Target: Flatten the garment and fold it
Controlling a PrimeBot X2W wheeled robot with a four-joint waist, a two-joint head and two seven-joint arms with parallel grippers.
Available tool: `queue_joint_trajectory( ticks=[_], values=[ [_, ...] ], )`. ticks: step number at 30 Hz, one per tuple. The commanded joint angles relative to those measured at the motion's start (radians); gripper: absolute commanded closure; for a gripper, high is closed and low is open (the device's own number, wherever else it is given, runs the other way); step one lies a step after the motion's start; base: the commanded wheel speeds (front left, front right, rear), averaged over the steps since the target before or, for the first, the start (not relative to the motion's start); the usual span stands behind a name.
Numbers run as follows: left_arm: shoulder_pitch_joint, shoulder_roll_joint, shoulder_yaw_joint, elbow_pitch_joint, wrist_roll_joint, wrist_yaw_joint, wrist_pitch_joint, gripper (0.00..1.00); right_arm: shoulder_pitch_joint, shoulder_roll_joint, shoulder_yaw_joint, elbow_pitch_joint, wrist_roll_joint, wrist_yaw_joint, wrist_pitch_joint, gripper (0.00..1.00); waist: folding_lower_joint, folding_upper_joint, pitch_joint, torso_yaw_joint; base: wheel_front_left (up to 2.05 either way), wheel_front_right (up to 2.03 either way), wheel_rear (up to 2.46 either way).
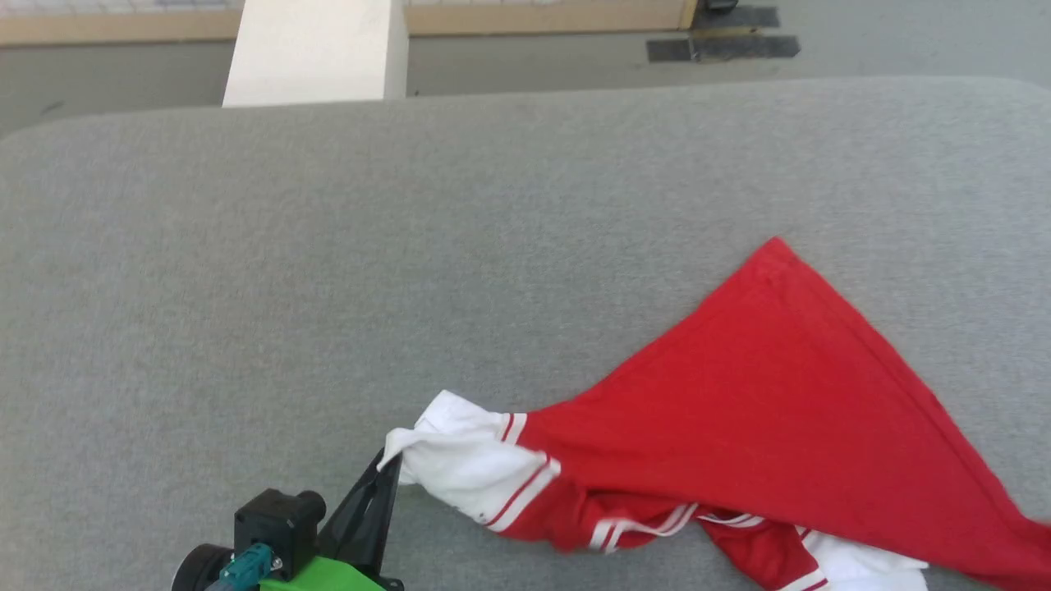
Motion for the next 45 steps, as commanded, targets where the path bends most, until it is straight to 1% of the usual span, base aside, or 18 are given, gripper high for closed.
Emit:
queue_joint_trajectory(
  ticks=[1,2,4,7,11,16,19,25,32,33,34,35,38,39,42,45],
  values=[
    [0.001,-0.006,0.004,0.005,-0.005,0.001,-0.008,1.00,-0.045,-0.001,0.018,-0.026,-0.017,-0.001,-0.014,0.00,0.0001,-0.0001,-0.022,-0.021,0.00,0.00,0.00],
    [-0.004,-0.006,0.002,0.007,-0.003,-0.001,-0.007,1.00,-0.073,-0.006,0.033,-0.051,-0.028,-0.001,-0.017,0.00,0.0001,-0.0001,-0.021,-0.021,0.00,0.00,0.00],
    [-0.016,-0.008,0.000,0.006,-0.001,-0.004,-0.005,1.00,-0.128,-0.044,0.083,-0.105,-0.036,-0.001,-0.003,0.00,0.0001,-0.0001,-0.013,-0.018,0.00,0.00,0.00],
    [-0.041,-0.012,-0.007,0.003,0.008,-0.009,-0.003,1.00,-0.238,-0.124,0.170,-0.172,-0.034,-0.001,0.037,0.00,0.0001,-0.0001,0.015,-0.005,0.00,0.00,0.00],
    [-0.086,-0.028,-0.021,-0.001,0.022,-0.019,0.000,1.00,-0.393,-0.218,0.287,-0.179,-0.031,-0.001,0.102,0.00,0.0001,-0.0001,0.070,0.029,0.00,0.00,0.00],
    [-0.137,-0.051,-0.039,-0.002,0.040,-0.025,0.002,1.00,-0.553,-0.290,0.409,-0.097,-0.039,-0.001,0.171,0.00,0.0001,-0.0001,0.152,0.079,0.00,0.00,0.00],
    [-0.171,-0.066,-0.053,0.005,0.051,-0.034,0.003,1.00,-0.626,-0.316,0.459,-0.011,-0.047,-0.001,0.205,0.00,0.0001,-0.0001,0.197,0.115,0.00,0.00,0.00],
    [-0.221,-0.102,-0.076,0.027,0.057,-0.048,-0.002,1.00,-0.688,-0.374,0.528,0.119,-0.055,-0.001,0.252,0.00,0.0001,-0.0001,0.251,0.175,0.00,0.00,0.00],
    [-0.240,-0.118,-0.087,0.052,0.055,-0.057,-0.013,1.00,-0.699,-0.423,0.607,0.191,-0.026,-0.001,0.273,0.00,0.0001,-0.0001,0.266,0.208,0.00,0.00,0.00],
    [-0.241,-0.119,-0.087,0.056,0.053,-0.058,-0.014,1.00,-0.698,-0.431,0.626,0.199,-0.015,-0.001,0.285,0.48,0.0001,-0.0001,0.264,0.210,0.00,0.00,0.00],
    [-0.241,-0.119,-0.087,0.059,0.052,-0.059,-0.015,1.00,-0.695,-0.440,0.641,0.206,-0.009,-0.001,0.298,0.67,0.0001,-0.0001,0.262,0.210,0.00,0.00,0.00],
    [-0.240,-0.119,-0.085,0.064,0.049,-0.058,-0.016,1.00,-0.693,-0.456,0.651,0.218,-0.014,-0.001,0.317,1.00,0.0001,-0.0001,0.254,0.208,0.00,0.00,0.00],
    [-0.234,-0.114,-0.080,0.073,0.042,-0.057,-0.018,1.00,-0.702,-0.471,0.650,0.226,-0.035,-0.001,0.308,1.00,0.0001,-0.0001,0.235,0.199,0.00,0.00,0.00],
    [-0.236,-0.104,-0.072,0.089,0.037,-0.065,-0.025,1.00,-0.706,-0.458,0.632,0.233,-0.029,-0.001,0.267,1.00,0.0001,-0.0001,0.197,0.183,0.00,0.00,0.00],
    [-0.252,-0.089,-0.062,0.113,0.035,-0.077,-0.031,1.00,-0.703,-0.443,0.615,0.236,-0.018,-0.001,0.210,1.00,0.0001,-0.0001,0.146,0.161,0.00,0.00,0.00],
    [-0.276,-0.079,-0.047,0.136,0.010,-0.107,-0.034,1.00,-0.694,-0.420,0.581,0.234,-0.021,-0.001,0.155,1.00,0.0001,-0.0001,0.080,0.136,0.00,0.00,0.00]
  ],
)
